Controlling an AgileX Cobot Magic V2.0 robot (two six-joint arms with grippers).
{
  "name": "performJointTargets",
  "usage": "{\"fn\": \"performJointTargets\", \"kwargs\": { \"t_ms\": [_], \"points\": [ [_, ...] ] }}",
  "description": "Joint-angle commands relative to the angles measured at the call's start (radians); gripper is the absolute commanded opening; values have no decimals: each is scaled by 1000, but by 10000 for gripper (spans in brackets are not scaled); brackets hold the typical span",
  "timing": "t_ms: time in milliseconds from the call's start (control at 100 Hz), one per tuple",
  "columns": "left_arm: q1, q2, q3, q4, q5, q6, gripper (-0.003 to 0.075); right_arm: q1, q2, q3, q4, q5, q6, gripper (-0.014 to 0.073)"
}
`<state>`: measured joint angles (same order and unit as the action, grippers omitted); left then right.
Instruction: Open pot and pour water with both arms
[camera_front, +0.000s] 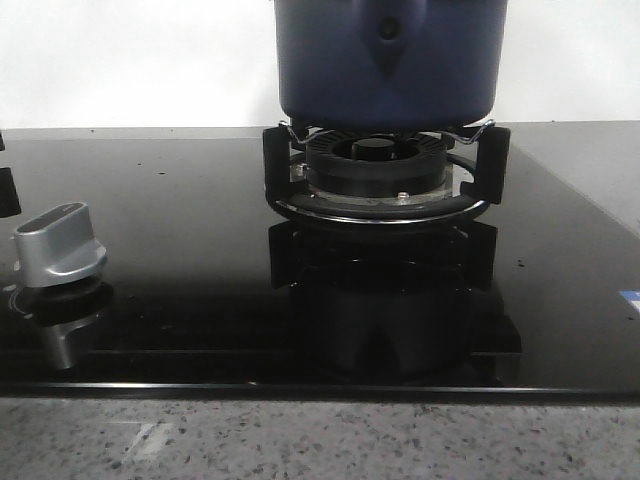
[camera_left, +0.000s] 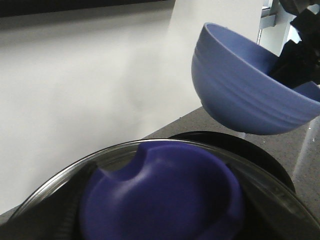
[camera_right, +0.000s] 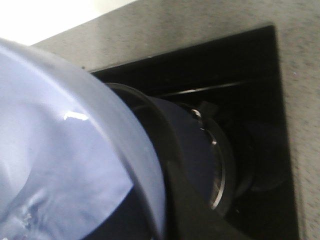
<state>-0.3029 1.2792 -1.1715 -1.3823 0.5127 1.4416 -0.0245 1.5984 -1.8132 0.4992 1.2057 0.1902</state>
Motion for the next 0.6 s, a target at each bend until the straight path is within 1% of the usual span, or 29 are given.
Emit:
{"fn": "performJointTargets", "kwargs": {
  "t_ms": [0,150,350,460,590],
  "points": [
    [2,-47,-33,-52,-4,-3,317,7,-43,-37,45,-104,-3,-67],
    [2,-47,-33,-52,-8,-3,317,31,-43,-37,35,-153,-13,-67],
    [2,-47,-33,-52,-59,-3,317,104,-43,-37,-92,-208,-13,-67],
    [2,-47,-33,-52,-60,-3,317,113,-39,-37,-125,-238,-13,-66],
    [2,-47,-33,-52,-66,-3,317,118,-25,-37,-128,-254,-13,-66]
  ]
}}
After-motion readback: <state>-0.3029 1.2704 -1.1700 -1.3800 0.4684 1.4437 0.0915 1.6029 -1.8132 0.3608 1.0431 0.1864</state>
